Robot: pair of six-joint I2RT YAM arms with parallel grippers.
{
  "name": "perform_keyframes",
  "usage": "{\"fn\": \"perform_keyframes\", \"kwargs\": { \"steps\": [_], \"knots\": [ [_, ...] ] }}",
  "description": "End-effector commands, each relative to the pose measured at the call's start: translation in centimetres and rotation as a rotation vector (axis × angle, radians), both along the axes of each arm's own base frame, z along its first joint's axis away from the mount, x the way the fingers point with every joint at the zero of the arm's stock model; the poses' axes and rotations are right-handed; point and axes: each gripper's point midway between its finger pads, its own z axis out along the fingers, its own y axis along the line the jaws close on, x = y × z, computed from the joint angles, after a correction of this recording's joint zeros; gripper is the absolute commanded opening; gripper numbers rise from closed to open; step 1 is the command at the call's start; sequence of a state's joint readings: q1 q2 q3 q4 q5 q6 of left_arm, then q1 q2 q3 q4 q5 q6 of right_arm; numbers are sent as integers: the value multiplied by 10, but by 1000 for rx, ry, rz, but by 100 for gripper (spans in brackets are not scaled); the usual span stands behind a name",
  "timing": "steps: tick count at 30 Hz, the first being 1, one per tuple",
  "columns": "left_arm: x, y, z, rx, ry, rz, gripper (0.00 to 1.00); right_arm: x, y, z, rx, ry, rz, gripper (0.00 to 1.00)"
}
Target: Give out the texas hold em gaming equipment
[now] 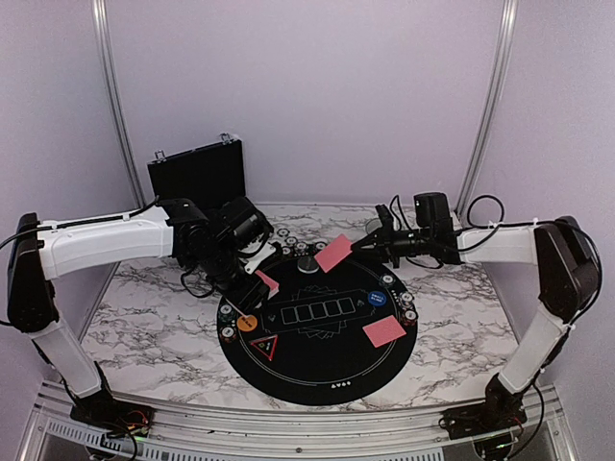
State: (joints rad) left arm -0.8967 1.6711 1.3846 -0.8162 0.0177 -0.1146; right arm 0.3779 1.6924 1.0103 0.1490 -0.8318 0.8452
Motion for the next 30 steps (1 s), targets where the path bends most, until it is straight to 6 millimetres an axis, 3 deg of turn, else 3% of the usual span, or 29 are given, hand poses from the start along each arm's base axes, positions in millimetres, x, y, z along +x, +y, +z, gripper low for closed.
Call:
{"fn": "perform_keyframes", "kwargs": {
  "steps": [1,9,21,30],
  "knots": [
    [3,-1,12,-28,-35,-10,50,25,-14,-22,-104,-31,-34,0],
    [5,-1,14,-29,-41,-5,50,59,-20,-72,-261,-12,-42,0],
    [5,1,16,-33,-46,-1,50,83,-25,-100,-323,12,-32,0],
    [5,-1,16,-38,-40,-3,50,95,-38,-103,-337,13,-72,3]
  ]
}}
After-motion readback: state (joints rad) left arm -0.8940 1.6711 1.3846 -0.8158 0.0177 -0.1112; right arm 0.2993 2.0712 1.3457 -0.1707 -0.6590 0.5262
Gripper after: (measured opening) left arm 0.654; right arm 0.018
